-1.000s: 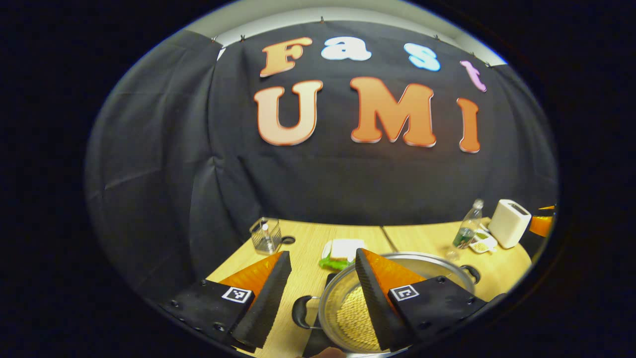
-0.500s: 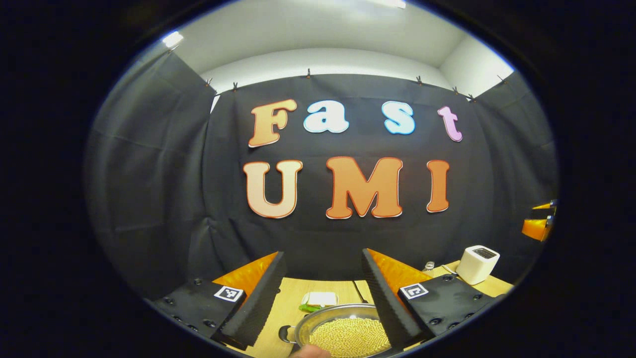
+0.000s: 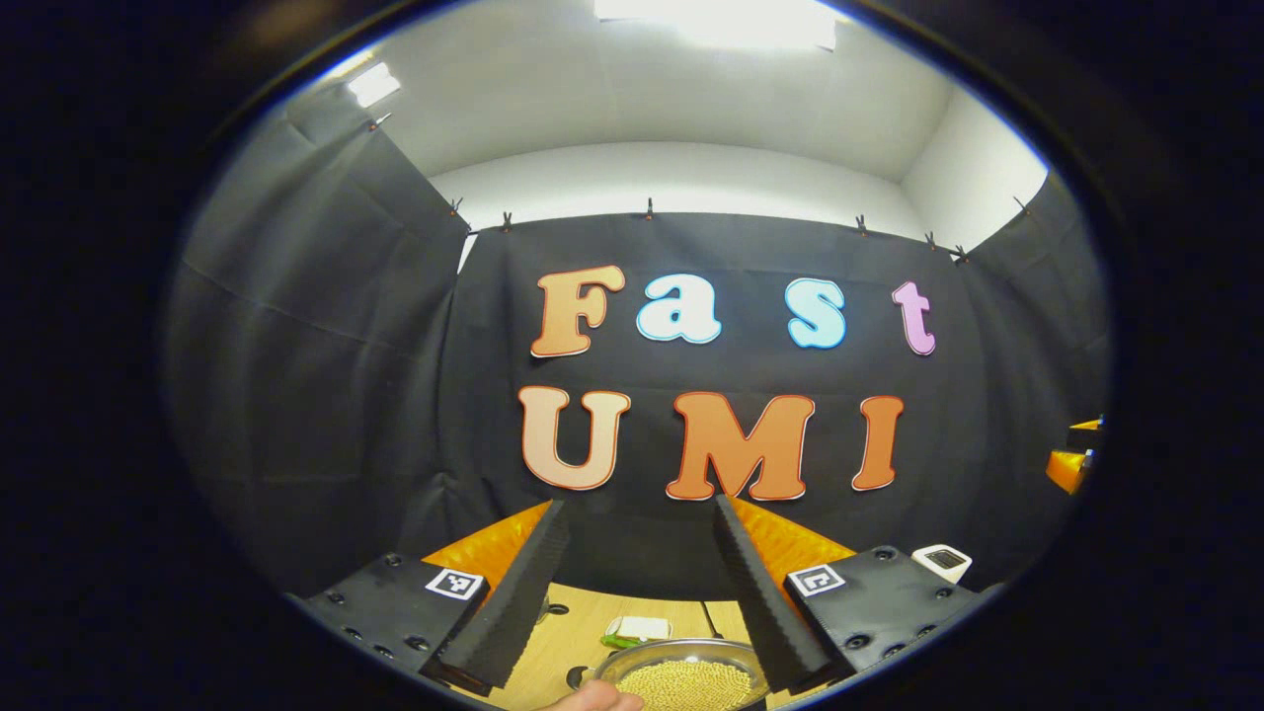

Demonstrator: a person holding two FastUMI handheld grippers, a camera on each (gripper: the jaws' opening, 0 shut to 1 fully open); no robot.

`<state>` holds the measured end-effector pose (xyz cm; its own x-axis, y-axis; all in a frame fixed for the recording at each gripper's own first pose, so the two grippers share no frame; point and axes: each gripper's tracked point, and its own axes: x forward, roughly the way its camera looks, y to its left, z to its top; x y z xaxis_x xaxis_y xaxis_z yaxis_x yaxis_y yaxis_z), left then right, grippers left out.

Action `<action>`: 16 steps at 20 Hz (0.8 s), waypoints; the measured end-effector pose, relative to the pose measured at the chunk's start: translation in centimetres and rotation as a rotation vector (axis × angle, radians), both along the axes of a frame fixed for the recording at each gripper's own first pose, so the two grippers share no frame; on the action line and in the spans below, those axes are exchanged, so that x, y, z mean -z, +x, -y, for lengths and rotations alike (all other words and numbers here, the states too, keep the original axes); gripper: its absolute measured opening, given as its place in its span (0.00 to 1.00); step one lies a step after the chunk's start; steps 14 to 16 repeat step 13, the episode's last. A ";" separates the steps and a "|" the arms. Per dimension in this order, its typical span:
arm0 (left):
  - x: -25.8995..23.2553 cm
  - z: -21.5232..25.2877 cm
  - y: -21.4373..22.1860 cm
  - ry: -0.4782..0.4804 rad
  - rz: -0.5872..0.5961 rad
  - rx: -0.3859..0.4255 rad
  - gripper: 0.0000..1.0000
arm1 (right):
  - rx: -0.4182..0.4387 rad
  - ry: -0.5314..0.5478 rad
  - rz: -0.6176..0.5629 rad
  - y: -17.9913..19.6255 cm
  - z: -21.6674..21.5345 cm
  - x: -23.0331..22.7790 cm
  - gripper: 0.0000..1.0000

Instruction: First push the handle of the pot to place it horizontally, then grasp the pot with both hands and set it on the induction cooktop.

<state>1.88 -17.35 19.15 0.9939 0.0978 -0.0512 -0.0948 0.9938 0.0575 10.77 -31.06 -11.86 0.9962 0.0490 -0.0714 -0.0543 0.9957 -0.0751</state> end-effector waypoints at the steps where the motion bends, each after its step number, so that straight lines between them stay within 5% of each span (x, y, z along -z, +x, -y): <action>1: -0.7 -0.5 -0.2 0.009 0.004 -0.007 0.98 | 0.002 0.014 0.015 -0.2 0.0 -0.4 0.95; 16: -6.0 -2.8 -2.6 0.050 0.070 -0.074 0.98 | -0.034 0.020 0.145 -1.0 -0.1 -4.7 0.98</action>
